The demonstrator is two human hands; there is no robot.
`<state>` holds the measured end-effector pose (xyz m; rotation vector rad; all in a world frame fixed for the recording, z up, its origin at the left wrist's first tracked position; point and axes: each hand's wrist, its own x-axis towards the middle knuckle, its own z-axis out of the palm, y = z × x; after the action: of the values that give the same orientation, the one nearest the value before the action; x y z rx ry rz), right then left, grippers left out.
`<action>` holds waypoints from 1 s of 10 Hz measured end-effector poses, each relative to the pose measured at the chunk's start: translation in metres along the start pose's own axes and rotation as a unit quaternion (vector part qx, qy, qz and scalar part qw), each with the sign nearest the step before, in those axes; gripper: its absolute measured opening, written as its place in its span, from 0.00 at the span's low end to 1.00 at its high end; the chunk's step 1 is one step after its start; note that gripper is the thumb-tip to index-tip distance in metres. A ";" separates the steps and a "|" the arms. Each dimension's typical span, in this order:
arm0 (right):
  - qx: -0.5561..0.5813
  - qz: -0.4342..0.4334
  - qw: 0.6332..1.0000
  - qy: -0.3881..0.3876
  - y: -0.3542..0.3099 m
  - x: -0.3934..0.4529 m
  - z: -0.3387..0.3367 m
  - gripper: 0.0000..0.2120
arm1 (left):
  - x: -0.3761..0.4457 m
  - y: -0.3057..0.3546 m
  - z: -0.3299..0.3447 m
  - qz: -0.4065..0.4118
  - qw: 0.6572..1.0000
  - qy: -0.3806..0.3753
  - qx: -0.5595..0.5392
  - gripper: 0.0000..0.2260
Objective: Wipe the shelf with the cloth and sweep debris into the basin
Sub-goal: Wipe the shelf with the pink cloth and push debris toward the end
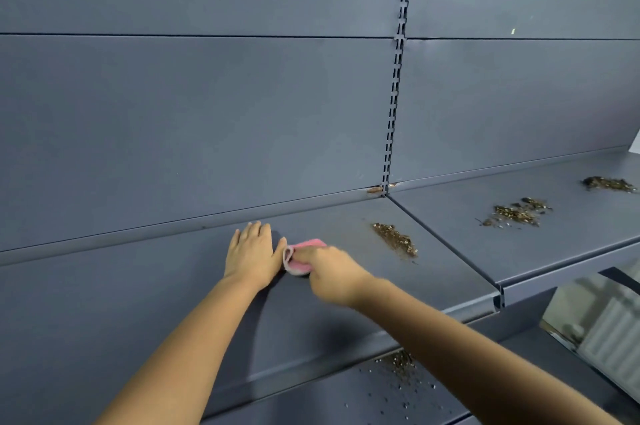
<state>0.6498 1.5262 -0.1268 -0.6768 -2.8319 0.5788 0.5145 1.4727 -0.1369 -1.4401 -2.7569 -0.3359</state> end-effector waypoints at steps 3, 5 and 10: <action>0.017 0.081 0.997 0.010 0.045 -0.027 -0.006 0.25 | 0.002 0.013 0.016 0.010 0.999 -0.002 -0.039 0.24; 0.006 0.119 0.991 0.061 0.073 -0.040 -0.014 0.26 | -0.001 0.012 0.015 0.020 0.999 0.003 -0.040 0.24; 0.012 0.052 0.998 0.045 0.041 -0.037 -0.002 0.24 | -0.001 0.012 0.015 0.024 0.999 0.002 -0.033 0.23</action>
<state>0.6992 1.5434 -0.1451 -0.8277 -2.7148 0.5830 0.5264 1.4817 -0.1499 -1.5144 -2.7284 -0.4311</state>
